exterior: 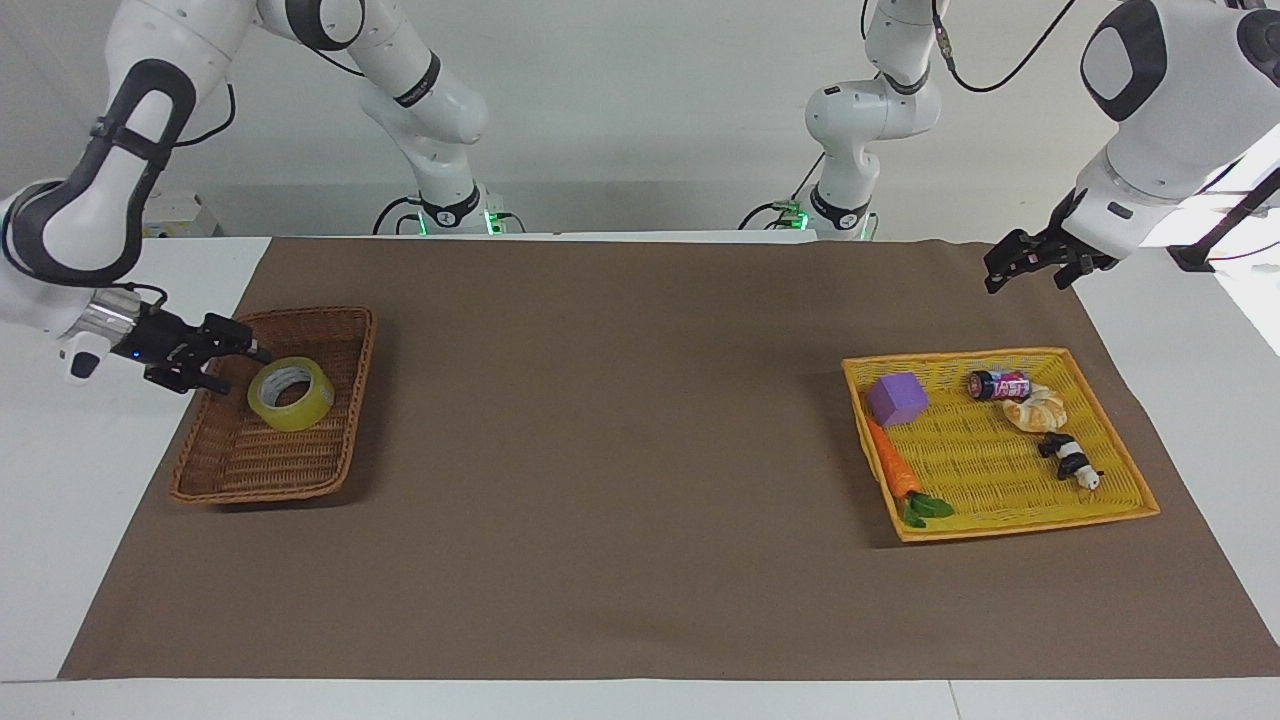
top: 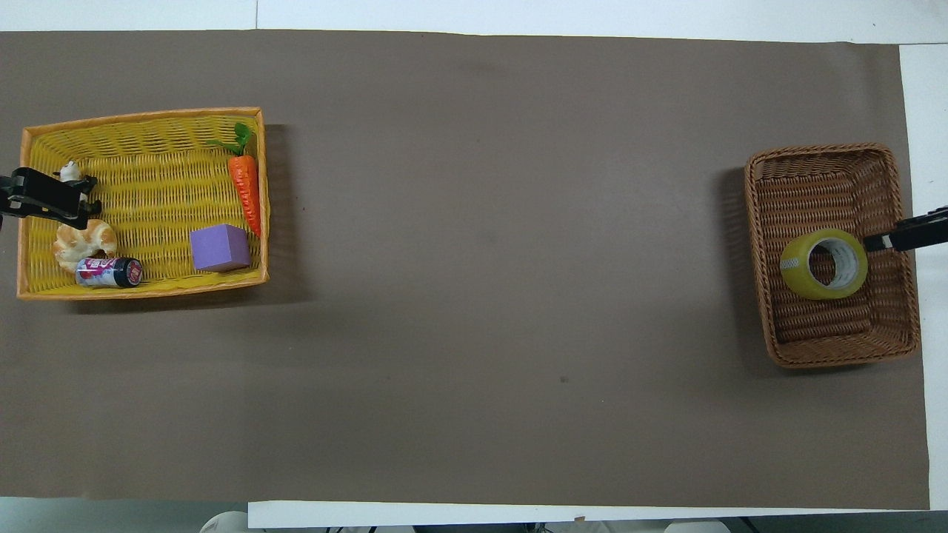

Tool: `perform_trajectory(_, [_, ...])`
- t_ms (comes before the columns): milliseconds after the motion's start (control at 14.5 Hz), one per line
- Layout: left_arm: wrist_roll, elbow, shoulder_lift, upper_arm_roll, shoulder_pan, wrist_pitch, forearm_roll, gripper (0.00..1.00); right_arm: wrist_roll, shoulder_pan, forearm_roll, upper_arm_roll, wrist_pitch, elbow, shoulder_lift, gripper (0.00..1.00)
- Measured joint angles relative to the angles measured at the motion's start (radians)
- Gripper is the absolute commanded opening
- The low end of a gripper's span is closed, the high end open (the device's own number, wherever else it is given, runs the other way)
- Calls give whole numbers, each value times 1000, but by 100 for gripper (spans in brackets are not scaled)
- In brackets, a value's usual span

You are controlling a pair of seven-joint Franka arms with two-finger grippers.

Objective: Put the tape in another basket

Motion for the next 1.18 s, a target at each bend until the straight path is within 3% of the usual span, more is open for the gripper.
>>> perform_trajectory(277, [0,-18,-21,-1,-6,1,0,99,396,144,-207,6,-39,15,-176,100])
perform_trajectory(484, [0,-54,-35,-1,-7,40,0,99,581,202,-255,8,-156,28,-256,100])
perform_trajectory(761, [0,-76,-33,0,-7,58,-1,99,617,214,-260,10,-286,155,-243,100])
perform_trajectory(1176, [0,-81,-33,6,-6,58,-1,99,627,258,-294,4,-329,233,-194,100])
